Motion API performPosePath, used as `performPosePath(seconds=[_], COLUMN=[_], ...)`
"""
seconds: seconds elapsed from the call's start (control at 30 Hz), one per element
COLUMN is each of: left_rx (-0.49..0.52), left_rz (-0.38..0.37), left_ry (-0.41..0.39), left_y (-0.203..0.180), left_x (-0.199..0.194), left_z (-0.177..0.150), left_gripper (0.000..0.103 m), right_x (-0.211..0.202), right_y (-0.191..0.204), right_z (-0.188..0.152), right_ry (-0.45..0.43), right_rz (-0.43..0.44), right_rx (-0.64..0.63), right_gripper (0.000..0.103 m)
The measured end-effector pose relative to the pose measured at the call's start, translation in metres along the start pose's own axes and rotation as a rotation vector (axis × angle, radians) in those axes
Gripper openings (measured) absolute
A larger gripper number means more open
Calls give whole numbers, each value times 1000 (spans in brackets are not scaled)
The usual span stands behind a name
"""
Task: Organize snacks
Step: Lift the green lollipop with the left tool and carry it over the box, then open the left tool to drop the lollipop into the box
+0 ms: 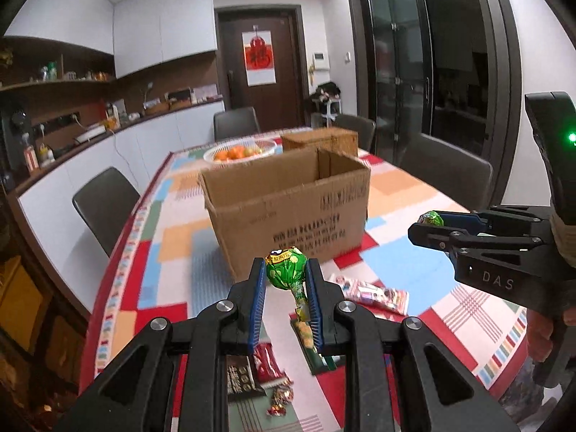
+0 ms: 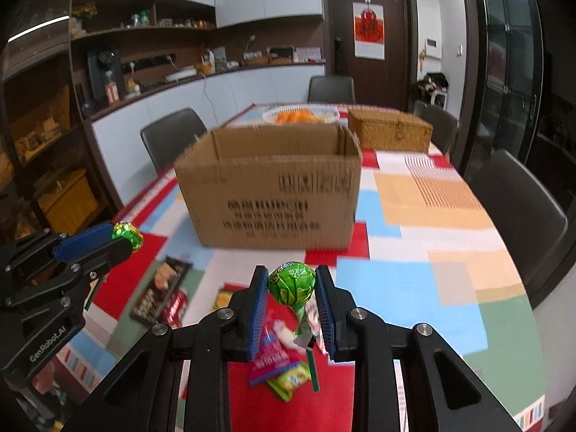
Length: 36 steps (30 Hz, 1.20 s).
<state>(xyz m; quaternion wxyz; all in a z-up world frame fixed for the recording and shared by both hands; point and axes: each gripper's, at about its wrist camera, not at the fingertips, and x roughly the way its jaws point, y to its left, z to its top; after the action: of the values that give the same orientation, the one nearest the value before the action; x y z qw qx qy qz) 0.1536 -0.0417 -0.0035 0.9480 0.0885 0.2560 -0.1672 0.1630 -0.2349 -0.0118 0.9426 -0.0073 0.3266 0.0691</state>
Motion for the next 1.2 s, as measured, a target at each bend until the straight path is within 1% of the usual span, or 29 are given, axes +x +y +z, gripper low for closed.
performPosePath(seconds=[0.23,0.43,0.67,0.8,0.9,1.07,1.2], left_rx=[-9,-14,1,9,4,-36,-68], left_rz=[28,49,67,69,56,21,-1], left_ry=[-76,-117,-144,-147,-137,-96,-43], left_y=[13,25,35,39,43,55,65], left_x=[-7,1,17,30,44,69,94], left_z=[26,50,73,86,96,111,122], left_gripper=[23,23,23,23,23,23,23], right_x=[-8,-7,10,24,35,66,89], right_y=[8,13,9,7,4,0,-3], right_z=[32,62,96,112,123,144,156], right_ry=[-90,-162,-194,-183,-169,-121,-75], right_rz=[27,36,50,57,68,102,100], right_rx=[-29,-49,-41,-40,-33,-16,-11], right_gripper=[28,28,28,28,28,28,28])
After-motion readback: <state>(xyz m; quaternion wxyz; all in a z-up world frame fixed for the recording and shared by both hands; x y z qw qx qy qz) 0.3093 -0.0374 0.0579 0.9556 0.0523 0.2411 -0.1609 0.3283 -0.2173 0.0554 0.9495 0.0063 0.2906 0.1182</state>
